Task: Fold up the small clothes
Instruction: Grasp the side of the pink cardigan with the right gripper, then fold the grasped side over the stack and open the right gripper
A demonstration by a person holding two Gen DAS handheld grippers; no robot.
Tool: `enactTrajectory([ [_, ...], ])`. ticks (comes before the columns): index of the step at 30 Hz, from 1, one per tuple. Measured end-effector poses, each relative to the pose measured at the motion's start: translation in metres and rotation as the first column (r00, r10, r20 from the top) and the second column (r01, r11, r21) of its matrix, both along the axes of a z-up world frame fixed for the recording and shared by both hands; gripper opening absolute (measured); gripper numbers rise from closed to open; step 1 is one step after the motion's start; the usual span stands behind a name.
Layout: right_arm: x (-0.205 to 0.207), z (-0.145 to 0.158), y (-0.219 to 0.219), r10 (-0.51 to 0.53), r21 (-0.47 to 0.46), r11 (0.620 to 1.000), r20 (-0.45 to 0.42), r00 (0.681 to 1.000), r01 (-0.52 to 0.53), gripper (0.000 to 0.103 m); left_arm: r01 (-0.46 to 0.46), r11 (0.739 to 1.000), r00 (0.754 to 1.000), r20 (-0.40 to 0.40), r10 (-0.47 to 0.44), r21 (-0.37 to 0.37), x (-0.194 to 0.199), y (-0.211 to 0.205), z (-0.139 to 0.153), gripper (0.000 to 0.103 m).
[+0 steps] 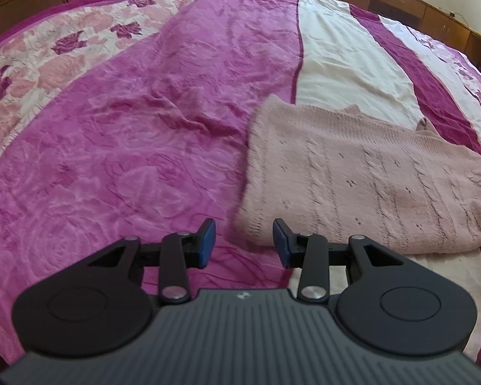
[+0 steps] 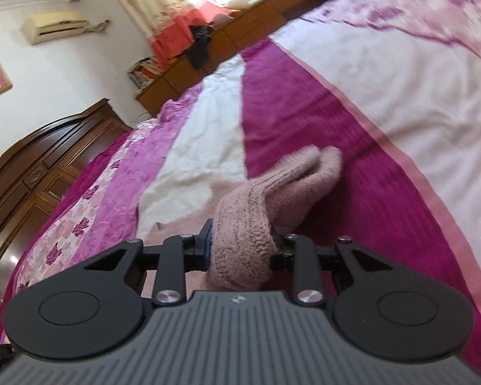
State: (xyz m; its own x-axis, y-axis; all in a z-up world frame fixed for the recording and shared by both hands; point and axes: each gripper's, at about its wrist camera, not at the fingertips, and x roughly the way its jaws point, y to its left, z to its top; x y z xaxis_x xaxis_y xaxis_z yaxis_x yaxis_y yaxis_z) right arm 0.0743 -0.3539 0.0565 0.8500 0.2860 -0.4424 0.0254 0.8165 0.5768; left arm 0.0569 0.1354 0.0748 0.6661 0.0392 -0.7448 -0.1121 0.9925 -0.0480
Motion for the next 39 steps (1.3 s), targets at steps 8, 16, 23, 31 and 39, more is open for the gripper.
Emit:
enactTrajectory([
  [8, 0.014, 0.047, 0.052, 0.101, -0.089, 0.992, 0.087, 0.991, -0.093, 0.031, -0.015, 0.999, 0.999, 0.037, 0.014, 0.029, -0.001, 0.024, 0.014, 0.041],
  [16, 0.025, 0.094, 0.132, 0.285, -0.183, 0.949, 0.154, 0.946, -0.256, 0.03, -0.043, 0.999, 0.997, 0.068, 0.041, 0.031, -0.005, 0.049, 0.022, 0.041],
  [23, 0.043, 0.1, 0.224, 0.442, -0.259, 0.876, 0.098, 0.891, -0.407, 0.03, -0.063, 0.998, 0.995, 0.08, 0.061, 0.028, -0.011, 0.07, 0.023, 0.041],
  [31, 0.048, 0.034, 0.342, 0.572, -0.447, 0.697, -0.123, 0.811, -0.56, 0.03, -0.085, 0.996, 0.992, 0.091, 0.084, 0.016, -0.013, 0.094, 0.022, 0.041],
  [39, 0.014, 0.004, 0.383, 0.584, -0.591, 0.608, -0.12, 0.803, -0.53, 0.06, -0.035, 0.999, 0.992, 0.118, 0.034, 0.004, 0.004, 0.088, 0.028, 0.041],
])
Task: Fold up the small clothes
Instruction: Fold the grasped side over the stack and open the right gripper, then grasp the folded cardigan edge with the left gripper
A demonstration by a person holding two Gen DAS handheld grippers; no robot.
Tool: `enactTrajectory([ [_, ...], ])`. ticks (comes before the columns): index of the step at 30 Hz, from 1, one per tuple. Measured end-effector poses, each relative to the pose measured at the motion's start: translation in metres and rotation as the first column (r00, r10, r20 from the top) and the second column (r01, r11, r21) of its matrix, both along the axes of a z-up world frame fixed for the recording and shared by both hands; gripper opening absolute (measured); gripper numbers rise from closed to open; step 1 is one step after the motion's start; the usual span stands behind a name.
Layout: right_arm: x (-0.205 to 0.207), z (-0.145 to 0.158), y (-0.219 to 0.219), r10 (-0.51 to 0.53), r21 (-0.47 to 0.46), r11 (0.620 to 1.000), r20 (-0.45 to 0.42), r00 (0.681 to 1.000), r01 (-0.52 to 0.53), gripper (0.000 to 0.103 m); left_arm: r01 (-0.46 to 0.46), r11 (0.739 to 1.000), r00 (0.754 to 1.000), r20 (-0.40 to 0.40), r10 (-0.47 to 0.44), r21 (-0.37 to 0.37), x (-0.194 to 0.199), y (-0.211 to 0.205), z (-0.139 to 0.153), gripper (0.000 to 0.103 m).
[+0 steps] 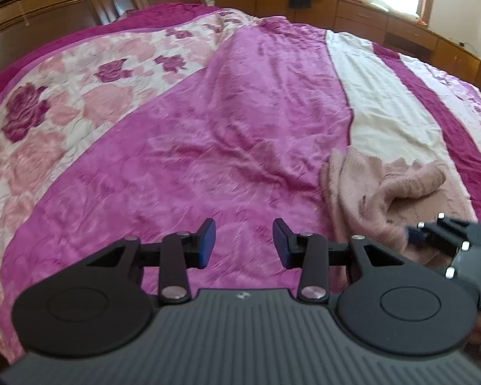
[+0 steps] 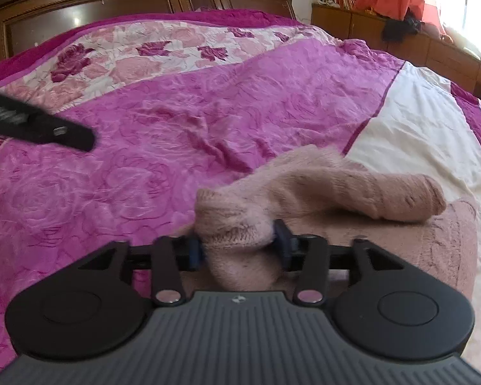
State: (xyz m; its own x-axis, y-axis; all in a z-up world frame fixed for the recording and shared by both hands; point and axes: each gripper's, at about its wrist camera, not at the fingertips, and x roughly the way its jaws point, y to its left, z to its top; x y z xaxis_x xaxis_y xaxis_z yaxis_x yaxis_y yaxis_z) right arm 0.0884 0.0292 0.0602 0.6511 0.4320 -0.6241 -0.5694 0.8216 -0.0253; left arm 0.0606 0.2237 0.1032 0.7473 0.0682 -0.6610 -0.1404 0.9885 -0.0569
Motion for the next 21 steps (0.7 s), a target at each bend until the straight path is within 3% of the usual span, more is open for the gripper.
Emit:
enactTrajectory([
  [6, -0.025, 0.022, -0.026, 0.014, 0.061, 0.998, -0.001, 1.0, -0.014, 0.066, 0.109, 0.993, 0.994, 0.028, -0.108, -0.047, 0.019, -0.031, 0.004, 0.041],
  [12, -0.044, 0.041, -0.084, -0.116, 0.125, 0.986, 0.013, 0.993, 0.113, 0.067, 0.227, 0.973, 0.974, 0.026, -0.226, -0.039, 0.038, -0.073, -0.004, 0.041],
  [18, -0.045, 0.047, -0.151, -0.315, 0.239, 0.921, -0.011, 0.949, 0.308, 0.068, 0.34, 0.94, 0.94, 0.019, -0.341, 0.009, 0.061, -0.11, -0.015, 0.041],
  [21, -0.041, 0.044, -0.179, -0.383, 0.28, 0.882, -0.041, 0.923, 0.378, 0.068, 0.381, 0.924, 0.924, 0.005, -0.381, 0.03, 0.072, -0.124, -0.022, 0.051],
])
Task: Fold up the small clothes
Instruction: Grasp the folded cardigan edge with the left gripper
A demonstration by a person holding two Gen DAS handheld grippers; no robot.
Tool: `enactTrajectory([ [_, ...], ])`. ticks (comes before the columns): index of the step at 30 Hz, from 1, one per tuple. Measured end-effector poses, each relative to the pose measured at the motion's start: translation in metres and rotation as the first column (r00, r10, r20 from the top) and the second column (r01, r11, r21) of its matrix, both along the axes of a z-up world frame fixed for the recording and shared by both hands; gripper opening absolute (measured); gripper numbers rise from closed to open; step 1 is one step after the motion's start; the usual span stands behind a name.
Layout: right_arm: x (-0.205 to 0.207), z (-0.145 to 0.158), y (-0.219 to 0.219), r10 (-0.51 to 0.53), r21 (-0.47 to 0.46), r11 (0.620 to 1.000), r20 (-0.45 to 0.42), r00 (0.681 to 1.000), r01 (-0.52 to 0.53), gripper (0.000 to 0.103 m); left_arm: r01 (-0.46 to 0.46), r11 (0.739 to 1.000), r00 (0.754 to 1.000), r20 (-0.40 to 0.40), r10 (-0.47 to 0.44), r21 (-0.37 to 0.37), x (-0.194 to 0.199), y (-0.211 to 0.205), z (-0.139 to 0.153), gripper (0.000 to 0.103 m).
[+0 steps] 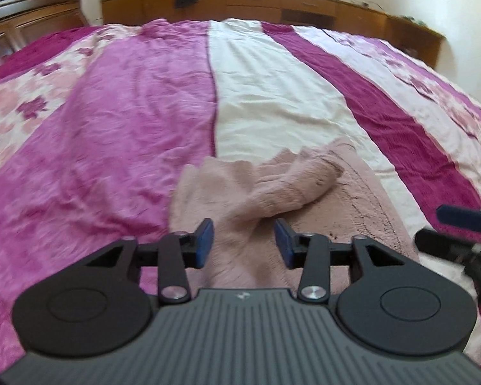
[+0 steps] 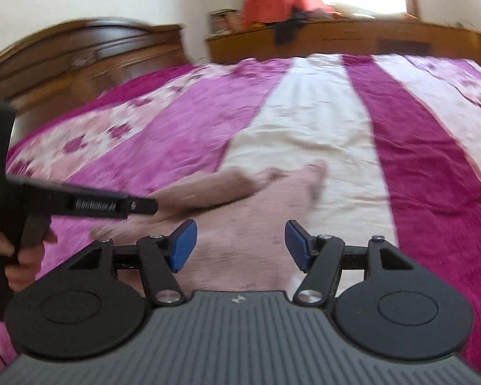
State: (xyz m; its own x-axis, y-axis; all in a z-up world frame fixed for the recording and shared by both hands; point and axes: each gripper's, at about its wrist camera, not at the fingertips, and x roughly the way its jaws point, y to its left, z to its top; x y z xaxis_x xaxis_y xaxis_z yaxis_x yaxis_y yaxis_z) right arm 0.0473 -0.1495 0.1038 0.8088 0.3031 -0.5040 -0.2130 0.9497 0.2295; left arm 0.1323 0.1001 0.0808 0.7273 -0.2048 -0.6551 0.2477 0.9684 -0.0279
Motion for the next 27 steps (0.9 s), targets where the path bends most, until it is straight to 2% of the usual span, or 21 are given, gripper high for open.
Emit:
enactTrajectory([
  [5, 0.006, -0.013, -0.028, -0.076, 0.041, 0.996, -0.018, 0.997, 0.076, 0.069, 0.033, 0.998, 0.999, -0.005, -0.033, 0.045, 0.016, -0.013, -0.015, 0.054],
  [9, 0.009, -0.025, -0.035, -0.11, 0.059, 0.992, -0.038, 0.993, 0.112, 0.069, 0.042, 0.999, 0.999, -0.028, -0.041, 0.024, 0.027, -0.012, -0.024, 0.054],
  [15, 0.017, -0.038, -0.037, -0.126, 0.082, 0.988, -0.067, 0.99, 0.131, 0.069, 0.034, 0.999, 0.999, -0.009, -0.034, -0.011, 0.033, -0.011, -0.035, 0.052],
  [16, 0.018, -0.039, -0.036, -0.126, 0.083, 0.988, -0.07, 0.989, 0.132, 0.069, 0.029, 0.999, 1.0, -0.002, -0.029, -0.014, 0.034, -0.011, -0.036, 0.051],
  [17, 0.019, -0.041, -0.036, -0.127, 0.084, 0.988, -0.073, 0.989, 0.133, 0.069, 0.024, 1.0, 1.0, 0.006, -0.024, -0.015, 0.034, -0.011, -0.037, 0.043],
  [18, 0.019, -0.042, -0.036, -0.127, 0.088, 0.987, -0.075, 0.989, 0.134, 0.069, 0.021, 1.0, 1.0, 0.013, -0.021, -0.023, 0.035, -0.011, -0.038, 0.02],
  [19, 0.02, -0.042, -0.036, -0.127, 0.092, 0.987, -0.076, 0.989, 0.134, 0.069, 0.013, 0.999, 1.0, 0.013, -0.013, -0.03, 0.035, -0.01, -0.037, 0.015],
  [21, 0.02, -0.044, -0.036, -0.125, 0.103, 0.986, -0.078, 0.989, 0.133, 0.069, -0.014, 0.997, 1.0, 0.018, 0.015, -0.072, 0.036, -0.004, -0.035, 0.013],
  [24, 0.023, -0.044, -0.034, -0.112, 0.115, 0.986, -0.072, 0.991, 0.12, 0.069, -0.064, 0.991, 0.995, 0.067, 0.072, -0.116, 0.027, 0.01, -0.021, 0.013],
  [27, 0.025, -0.04, -0.026, -0.077, 0.126, 0.989, -0.046, 0.996, 0.082, 0.069, -0.139, 0.971, 0.984, 0.084, 0.158, -0.193, 0.019, 0.035, -0.01, 0.013],
])
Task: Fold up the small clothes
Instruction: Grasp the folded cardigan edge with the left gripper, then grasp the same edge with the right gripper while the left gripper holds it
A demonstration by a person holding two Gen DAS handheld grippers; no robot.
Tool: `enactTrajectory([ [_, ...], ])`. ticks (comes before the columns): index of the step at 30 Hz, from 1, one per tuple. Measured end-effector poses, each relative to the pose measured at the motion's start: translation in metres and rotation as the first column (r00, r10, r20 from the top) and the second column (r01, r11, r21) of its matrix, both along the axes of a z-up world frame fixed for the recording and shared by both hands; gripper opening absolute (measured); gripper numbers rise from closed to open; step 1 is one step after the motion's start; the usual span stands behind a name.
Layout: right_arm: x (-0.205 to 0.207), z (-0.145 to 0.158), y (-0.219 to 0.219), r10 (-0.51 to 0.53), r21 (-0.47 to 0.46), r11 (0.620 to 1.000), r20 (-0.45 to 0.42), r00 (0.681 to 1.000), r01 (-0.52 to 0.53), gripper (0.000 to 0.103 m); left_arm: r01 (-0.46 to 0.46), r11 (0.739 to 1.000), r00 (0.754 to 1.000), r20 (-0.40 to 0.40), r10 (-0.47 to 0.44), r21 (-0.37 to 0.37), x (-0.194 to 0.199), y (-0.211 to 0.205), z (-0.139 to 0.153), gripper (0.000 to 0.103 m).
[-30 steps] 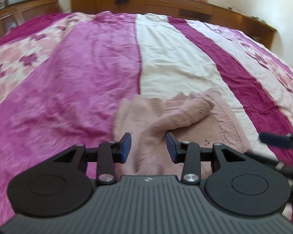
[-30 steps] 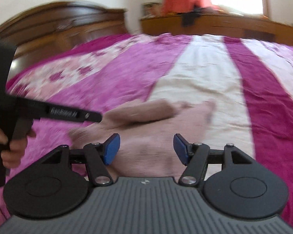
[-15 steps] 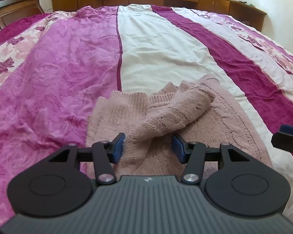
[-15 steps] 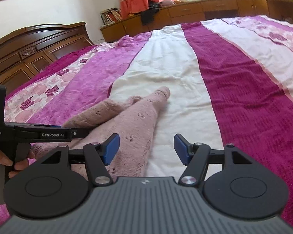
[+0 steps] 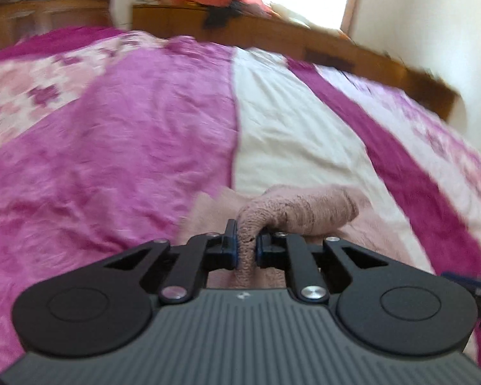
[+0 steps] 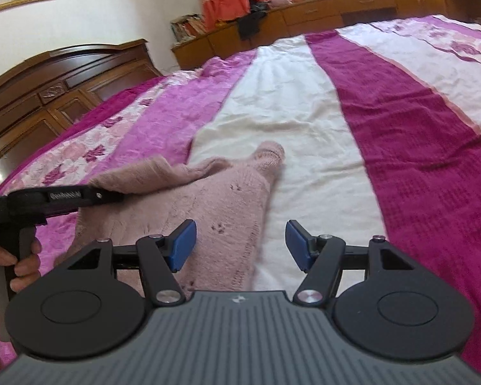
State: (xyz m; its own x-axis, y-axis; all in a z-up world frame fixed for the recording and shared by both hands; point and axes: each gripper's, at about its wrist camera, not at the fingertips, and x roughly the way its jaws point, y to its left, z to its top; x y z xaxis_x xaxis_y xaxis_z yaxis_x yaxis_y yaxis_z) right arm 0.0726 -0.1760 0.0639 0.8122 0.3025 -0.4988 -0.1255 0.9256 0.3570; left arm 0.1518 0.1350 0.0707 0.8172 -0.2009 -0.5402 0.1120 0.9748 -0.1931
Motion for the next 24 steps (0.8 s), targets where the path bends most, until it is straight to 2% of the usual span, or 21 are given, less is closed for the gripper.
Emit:
enactTrajectory([
  [2, 0.002, 0.003, 0.009, 0.024, -0.003, 1.0, 0.008, 1.0, -0.024, 0.069, -0.015, 1.0, 0.999, -0.032, 0.014, -0.017, 0.005, 0.013, -0.005, 0.013],
  [4, 0.005, 0.001, 0.02, 0.052, -0.015, 0.999, 0.002, 0.999, -0.052, 0.069, -0.03, 0.999, 0.993, -0.112, 0.027, -0.025, 0.016, 0.019, -0.019, 0.014],
  [6, 0.006, -0.002, 0.031, 0.078, -0.024, 0.997, -0.007, 0.997, -0.078, 0.069, -0.05, 0.997, 0.985, -0.166, 0.039, -0.066, 0.024, 0.024, -0.031, 0.015],
  [9, 0.004, -0.006, 0.044, 0.106, -0.047, 0.993, -0.015, 0.994, -0.106, 0.069, -0.074, 0.99, 0.984, -0.171, 0.053, -0.118, 0.025, 0.03, -0.034, 0.018],
  [11, 0.002, -0.008, 0.049, 0.113, -0.086, 0.99, -0.01, 0.994, -0.114, 0.07, -0.083, 0.988, 0.983, -0.171, 0.061, -0.127, 0.026, 0.03, -0.031, 0.022],
  [14, 0.002, -0.008, 0.048, 0.11, -0.071, 0.991, -0.015, 0.994, -0.111, 0.07, -0.062, 0.993, 0.988, -0.147, 0.046, -0.104, 0.031, 0.024, -0.023, 0.026],
  [17, 0.003, -0.01, 0.046, 0.108, -0.061, 0.992, -0.019, 0.994, -0.109, 0.07, -0.003, 0.996, 0.99, -0.143, -0.009, -0.085, 0.045, 0.014, -0.021, 0.045],
  [19, 0.002, -0.012, 0.047, 0.11, -0.065, 0.992, -0.019, 0.994, -0.111, 0.07, 0.031, 0.997, 0.987, -0.155, -0.041, -0.068, 0.057, 0.003, -0.025, 0.046],
  [20, 0.002, -0.012, 0.046, 0.11, -0.065, 0.992, -0.02, 0.994, -0.111, 0.07, 0.01, 0.999, 0.988, -0.151, -0.017, -0.05, 0.06, 0.001, -0.027, 0.046],
  [22, 0.002, -0.013, 0.046, 0.111, -0.065, 0.992, -0.02, 0.994, -0.112, 0.07, -0.092, 0.996, 0.987, -0.131, 0.089, -0.02, 0.063, 0.002, -0.029, 0.046],
  [24, 0.002, -0.014, 0.045, 0.118, -0.063, 0.991, -0.021, 0.993, -0.119, 0.07, -0.177, 0.983, 0.977, -0.132, 0.169, -0.053, 0.065, 0.014, -0.035, 0.047],
])
